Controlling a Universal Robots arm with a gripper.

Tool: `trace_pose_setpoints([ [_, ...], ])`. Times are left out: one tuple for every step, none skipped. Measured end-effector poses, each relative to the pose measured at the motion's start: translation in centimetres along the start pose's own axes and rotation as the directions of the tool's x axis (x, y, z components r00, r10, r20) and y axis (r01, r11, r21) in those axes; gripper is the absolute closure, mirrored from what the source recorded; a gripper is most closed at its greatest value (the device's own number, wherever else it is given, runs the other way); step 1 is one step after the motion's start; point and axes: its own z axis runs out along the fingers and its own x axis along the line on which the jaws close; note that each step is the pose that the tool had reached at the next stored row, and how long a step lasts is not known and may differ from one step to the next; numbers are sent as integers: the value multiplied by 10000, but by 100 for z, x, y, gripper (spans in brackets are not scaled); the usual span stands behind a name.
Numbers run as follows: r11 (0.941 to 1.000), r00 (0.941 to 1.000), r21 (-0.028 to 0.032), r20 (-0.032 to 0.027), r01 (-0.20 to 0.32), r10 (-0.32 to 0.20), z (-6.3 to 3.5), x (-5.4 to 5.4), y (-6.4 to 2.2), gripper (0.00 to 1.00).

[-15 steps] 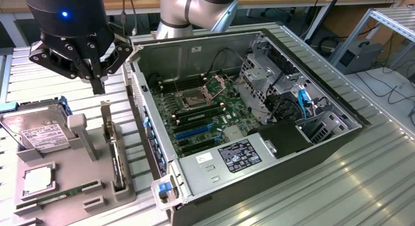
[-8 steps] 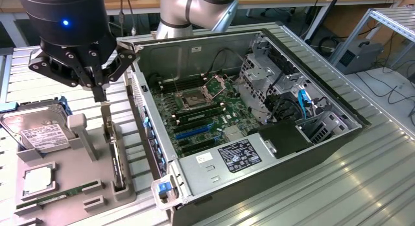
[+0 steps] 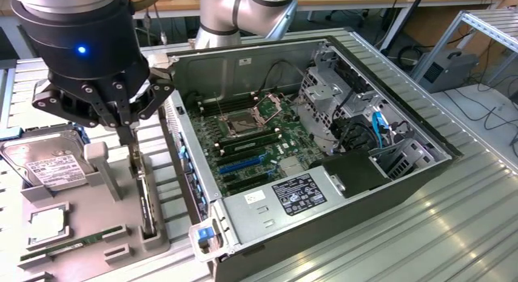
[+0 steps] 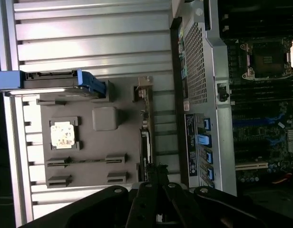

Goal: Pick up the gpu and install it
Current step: 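Reach for the gpu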

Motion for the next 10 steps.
trace_pose_setpoints([
  [10000,10000,0,1,0,0,-1,14,-25,89],
  [10000,10000,0,2,-1,1,-2,30,-43,89],
  [10000,10000,-1,5,1,-1,-4,57,-69,89],
  [10000,10000,-1,7,1,-1,-5,78,-89,89],
  [10000,10000,-2,8,0,0,-7,97,-115,89],
  [10000,10000,0,7,0,0,-8,106,-134,89],
  [10000,10000,-1,7,-1,1,-9,112,-150,89],
  [10000,10000,0,7,-1,1,-9,116,-158,89],
  [10000,10000,0,7,-1,1,-9,116,-158,89],
  [10000,10000,-1,8,0,0,-9,115,-158,89],
])
